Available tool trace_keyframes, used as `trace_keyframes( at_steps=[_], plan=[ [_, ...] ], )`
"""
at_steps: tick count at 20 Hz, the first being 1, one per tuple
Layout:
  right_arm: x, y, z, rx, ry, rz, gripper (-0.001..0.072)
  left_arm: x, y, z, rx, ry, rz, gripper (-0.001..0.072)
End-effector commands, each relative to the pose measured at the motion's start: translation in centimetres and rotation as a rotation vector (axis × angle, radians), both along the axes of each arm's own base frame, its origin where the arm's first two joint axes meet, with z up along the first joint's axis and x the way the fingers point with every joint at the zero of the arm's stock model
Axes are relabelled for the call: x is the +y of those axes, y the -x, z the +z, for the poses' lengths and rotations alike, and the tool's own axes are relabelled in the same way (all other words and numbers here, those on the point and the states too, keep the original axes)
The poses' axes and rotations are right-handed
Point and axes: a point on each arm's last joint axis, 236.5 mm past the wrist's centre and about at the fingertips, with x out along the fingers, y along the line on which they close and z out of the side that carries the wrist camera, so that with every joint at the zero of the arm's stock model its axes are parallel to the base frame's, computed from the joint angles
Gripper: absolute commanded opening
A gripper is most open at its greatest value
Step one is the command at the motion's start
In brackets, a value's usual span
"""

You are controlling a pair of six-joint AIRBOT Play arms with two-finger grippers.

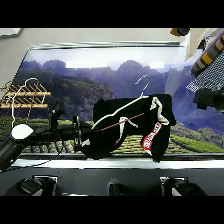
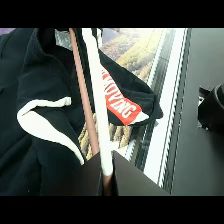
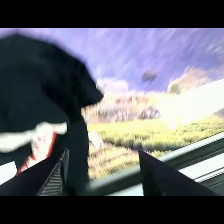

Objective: Fold the clothes and pants, and hang the long-sleeved shirts on hangers.

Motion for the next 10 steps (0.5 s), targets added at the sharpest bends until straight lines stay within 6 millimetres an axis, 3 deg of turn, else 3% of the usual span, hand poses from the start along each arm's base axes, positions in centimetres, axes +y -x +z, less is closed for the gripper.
trace_keyframes(
  at_steps=[1,3,7,10],
  plan=[
    [0.9,-1.4,-2.0,0.104,0.029,0.504,0.0628,0.0,0.0,0.0,-0.001,-0.001,-0.001,0.0036],
    [1.4,-3.4,-2.8,0.094,0.072,0.644,0.0685,0.0,0.0,0.0,0.000,-0.001,-0.001,0.0037],
    [1.7,-7.2,-5.9,0.130,0.127,0.829,0.0682,0.0,0.0,0.0,0.000,-0.001,-0.001,0.0037],
    [2.7,-10.0,-7.0,0.078,0.124,0.894,0.0679,0.0,0.0,0.0,0.000,-0.001,-0.002,0.0037]
  ],
)
